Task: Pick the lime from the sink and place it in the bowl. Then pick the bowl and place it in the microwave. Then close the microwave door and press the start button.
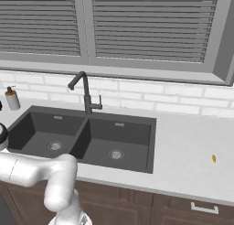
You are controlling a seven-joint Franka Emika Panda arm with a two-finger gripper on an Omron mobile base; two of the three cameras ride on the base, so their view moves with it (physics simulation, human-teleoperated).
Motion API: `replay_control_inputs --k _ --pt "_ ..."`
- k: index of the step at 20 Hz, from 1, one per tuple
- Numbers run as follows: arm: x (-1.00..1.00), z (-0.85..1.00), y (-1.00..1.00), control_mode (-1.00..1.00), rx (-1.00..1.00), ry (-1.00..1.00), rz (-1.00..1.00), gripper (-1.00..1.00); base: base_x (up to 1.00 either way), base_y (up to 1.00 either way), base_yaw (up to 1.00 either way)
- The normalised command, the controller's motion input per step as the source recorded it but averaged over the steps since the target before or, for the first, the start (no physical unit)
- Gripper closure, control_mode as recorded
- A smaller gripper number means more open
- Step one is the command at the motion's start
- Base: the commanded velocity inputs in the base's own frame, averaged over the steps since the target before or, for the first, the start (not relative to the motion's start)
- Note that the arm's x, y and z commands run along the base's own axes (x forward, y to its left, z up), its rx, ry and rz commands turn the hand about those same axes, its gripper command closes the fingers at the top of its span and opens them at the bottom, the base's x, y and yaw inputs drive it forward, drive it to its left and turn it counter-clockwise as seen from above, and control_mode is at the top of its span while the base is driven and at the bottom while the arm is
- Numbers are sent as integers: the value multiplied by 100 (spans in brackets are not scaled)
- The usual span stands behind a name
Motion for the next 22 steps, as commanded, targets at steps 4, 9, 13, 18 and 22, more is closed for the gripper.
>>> replay_control_inputs --k 4,9,13,18,22 --pt "-89 0 -43 -100 0 -25 -18 -100 0 0 0" --pt "-82 13 -26 -100 -3 -29 -1 -100 0 0 0" --pt "-46 18 -35 -100 -5 -19 0 -100 0 0 0" --pt "-4 25 -39 -100 0 -2 4 -100 0 0 0" --pt "15 5 -18 -100 0 3 15 -100 0 0 0"
